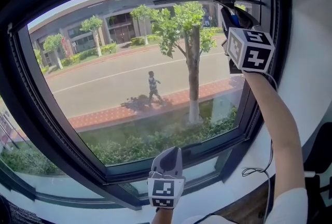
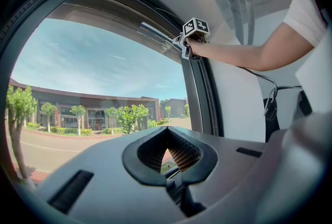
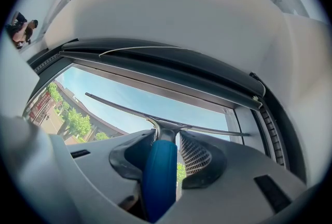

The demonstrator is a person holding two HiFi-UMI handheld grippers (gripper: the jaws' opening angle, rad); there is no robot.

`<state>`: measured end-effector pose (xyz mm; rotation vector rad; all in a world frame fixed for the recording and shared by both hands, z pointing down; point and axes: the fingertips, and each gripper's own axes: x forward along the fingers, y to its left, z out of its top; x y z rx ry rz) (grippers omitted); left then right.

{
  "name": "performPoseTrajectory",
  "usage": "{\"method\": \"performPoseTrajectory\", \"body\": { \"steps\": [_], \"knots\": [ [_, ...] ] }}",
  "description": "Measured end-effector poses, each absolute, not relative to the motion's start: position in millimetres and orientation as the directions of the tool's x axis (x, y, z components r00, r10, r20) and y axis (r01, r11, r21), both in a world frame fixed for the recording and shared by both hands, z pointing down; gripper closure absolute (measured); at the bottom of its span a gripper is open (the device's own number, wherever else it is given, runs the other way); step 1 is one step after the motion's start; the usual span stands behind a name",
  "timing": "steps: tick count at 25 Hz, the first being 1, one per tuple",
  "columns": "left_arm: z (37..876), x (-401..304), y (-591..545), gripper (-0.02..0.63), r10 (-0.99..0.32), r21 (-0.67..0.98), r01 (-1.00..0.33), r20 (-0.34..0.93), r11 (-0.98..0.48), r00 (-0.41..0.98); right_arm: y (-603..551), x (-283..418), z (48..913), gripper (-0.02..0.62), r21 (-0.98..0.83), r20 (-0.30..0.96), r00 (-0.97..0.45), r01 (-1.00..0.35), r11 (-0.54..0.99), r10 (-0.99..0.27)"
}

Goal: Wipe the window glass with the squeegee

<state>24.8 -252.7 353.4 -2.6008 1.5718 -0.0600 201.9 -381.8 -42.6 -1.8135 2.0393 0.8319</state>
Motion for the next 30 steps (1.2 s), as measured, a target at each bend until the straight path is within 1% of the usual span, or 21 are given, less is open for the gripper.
{"method": "performPoseTrajectory", "body": {
  "steps": [30],
  "knots": [
    [360,22,-246,0.604,-0.882,-0.105,-0.878,-0.005,-0.467,0.471,-379,203,5,0.446,0.234,-0.543,-0.152,-0.972,0.025,-0.826]
  ]
}}
